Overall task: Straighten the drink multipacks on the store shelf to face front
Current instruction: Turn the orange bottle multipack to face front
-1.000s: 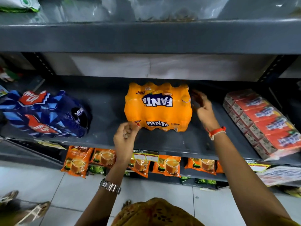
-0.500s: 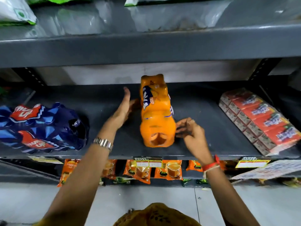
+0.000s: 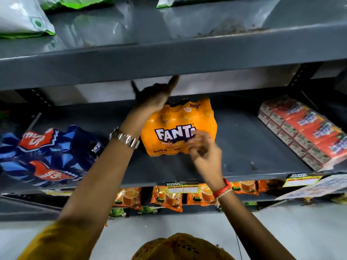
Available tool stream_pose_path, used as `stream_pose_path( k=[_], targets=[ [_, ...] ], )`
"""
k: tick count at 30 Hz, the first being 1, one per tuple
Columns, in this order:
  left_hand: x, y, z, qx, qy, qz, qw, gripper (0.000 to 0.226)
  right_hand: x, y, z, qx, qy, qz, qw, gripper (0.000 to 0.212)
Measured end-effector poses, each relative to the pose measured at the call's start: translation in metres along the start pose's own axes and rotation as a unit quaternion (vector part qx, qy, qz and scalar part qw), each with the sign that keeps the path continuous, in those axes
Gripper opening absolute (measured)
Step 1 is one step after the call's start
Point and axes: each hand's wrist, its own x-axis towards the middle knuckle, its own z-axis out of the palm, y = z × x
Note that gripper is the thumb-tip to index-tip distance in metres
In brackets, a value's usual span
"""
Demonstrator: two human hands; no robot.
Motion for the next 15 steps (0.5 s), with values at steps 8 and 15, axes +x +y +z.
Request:
stream_pose_path(
  k=[8, 15],
  targets=[
    [-0.071, -0.082, 0.058, -0.46, 0.223, -0.159, 0.845, 0.053, 0.038, 0.021, -0.033, -0.003, 0.053, 0.05, 0.997, 0.049],
    [-0.095, -0.08, 0.097, -0.474, 0.152, -0.17, 0.85, 0.047, 0.035, 0.021, -0.041, -0.037, 0.02, 0.043, 0.998, 0.048]
  ],
)
